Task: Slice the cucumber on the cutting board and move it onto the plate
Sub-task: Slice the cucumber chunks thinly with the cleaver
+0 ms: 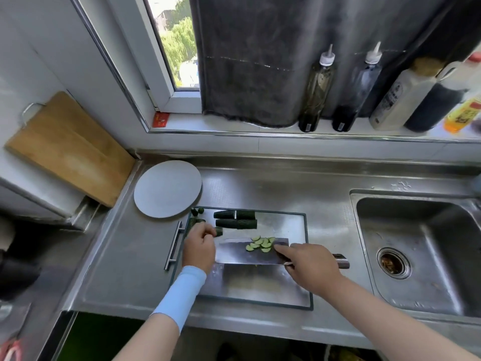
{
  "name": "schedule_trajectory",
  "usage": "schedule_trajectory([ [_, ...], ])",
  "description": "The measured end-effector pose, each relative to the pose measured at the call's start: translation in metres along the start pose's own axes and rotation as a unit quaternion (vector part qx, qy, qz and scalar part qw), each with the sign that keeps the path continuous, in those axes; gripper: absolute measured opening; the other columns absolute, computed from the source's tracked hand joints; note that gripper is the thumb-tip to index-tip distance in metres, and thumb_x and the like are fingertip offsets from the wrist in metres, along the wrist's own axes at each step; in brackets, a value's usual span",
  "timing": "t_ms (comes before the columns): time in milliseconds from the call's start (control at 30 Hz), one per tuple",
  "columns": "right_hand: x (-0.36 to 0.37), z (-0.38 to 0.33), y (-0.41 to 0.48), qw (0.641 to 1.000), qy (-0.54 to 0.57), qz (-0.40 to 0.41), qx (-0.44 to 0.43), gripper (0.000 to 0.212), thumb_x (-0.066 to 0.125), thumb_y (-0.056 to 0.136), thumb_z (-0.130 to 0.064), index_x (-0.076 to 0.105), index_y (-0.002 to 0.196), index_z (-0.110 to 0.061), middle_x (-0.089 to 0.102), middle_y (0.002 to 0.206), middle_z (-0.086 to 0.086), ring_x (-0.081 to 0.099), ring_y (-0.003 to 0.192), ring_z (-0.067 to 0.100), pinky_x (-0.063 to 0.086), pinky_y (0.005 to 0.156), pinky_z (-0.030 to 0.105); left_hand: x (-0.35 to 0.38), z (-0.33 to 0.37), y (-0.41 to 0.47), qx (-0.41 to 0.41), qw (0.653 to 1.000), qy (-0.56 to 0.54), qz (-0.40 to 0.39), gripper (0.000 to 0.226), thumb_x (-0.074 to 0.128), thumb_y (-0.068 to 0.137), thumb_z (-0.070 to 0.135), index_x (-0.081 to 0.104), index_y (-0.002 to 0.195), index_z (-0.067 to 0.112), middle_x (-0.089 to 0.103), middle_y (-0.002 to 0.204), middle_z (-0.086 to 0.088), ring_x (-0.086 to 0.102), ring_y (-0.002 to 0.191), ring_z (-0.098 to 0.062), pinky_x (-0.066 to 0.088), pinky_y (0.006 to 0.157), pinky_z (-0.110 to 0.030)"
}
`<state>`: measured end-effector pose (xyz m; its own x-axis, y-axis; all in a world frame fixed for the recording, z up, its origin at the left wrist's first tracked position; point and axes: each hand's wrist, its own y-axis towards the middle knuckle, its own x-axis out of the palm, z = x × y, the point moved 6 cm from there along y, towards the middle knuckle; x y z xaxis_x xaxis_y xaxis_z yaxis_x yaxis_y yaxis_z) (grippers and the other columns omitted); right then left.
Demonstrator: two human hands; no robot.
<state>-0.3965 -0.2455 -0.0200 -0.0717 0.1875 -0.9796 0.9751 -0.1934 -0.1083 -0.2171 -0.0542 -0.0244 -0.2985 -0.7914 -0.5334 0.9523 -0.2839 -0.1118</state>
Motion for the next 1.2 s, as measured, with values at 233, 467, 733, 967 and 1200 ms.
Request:
schedule_trajectory([
  [233,0.010,-0.006,0.003,0.998,-0.065,0.011,-0.023,0.040,0.086,0.051,-0.028,0.059,0.080,-0.022,0.052,0.048,-0.005,0.049,0.037,0.021,0.029,0.036,0.025,0.085,0.018,-0.031,0.131,0.896,0.249,-0.344,0.014,0.060,0.086,0.024,0.065,0.093,0.035,0.052,0.100,0.012,0.055,0.089,-0.010,0.046,0.082,-0.023],
  [467,0.010,-0.015,-0.003,0.997,-0.065,0.017,-0.033,0.036,0.087,0.049,-0.024,0.056,0.069,-0.025,0.049,0.046,-0.004,0.046,0.034,0.018,0.023,0.036,0.023,0.085,0.009,-0.015,0.069,0.945,0.201,-0.249,0.016,0.060,0.092,0.023,0.065,0.107,0.026,0.057,0.106,0.007,0.057,0.093,-0.012,0.046,0.087,-0.023],
  [733,-0.001,-0.015,-0.001,0.999,-0.031,0.011,-0.019,0.060,0.091,0.045,-0.025,0.045,0.083,-0.032,0.049,0.045,-0.008,0.046,0.033,0.015,0.018,0.034,0.023,0.098,0.034,-0.049,0.145,0.921,0.150,-0.328,0.015,0.061,0.085,0.021,0.072,0.090,0.031,0.063,0.093,0.012,0.056,0.084,-0.003,0.041,0.077,-0.007],
  [967,0.001,-0.017,0.001,0.998,-0.066,-0.010,-0.021,0.042,0.089,0.042,-0.027,0.055,0.066,-0.031,0.048,0.045,-0.009,0.044,0.034,0.014,0.011,0.042,0.021,0.096,0.024,-0.027,0.140,0.902,0.250,-0.323,0.031,0.045,0.099,0.020,0.066,0.121,0.025,0.057,0.124,0.004,0.053,0.113,-0.017,0.038,0.102,-0.026],
  [1200,-0.012,-0.020,0.003,0.999,-0.037,-0.030,-0.017,0.014,0.055,0.093,-0.025,0.059,0.106,-0.028,0.068,0.091,0.000,0.063,0.079,0.027,0.031,0.058,0.030,0.051,-0.005,-0.019,0.015,0.954,0.173,-0.245,0.044,0.036,0.077,-0.003,0.063,0.064,0.029,0.065,0.081,0.009,0.061,0.080,-0.018,0.053,0.074,-0.027],
])
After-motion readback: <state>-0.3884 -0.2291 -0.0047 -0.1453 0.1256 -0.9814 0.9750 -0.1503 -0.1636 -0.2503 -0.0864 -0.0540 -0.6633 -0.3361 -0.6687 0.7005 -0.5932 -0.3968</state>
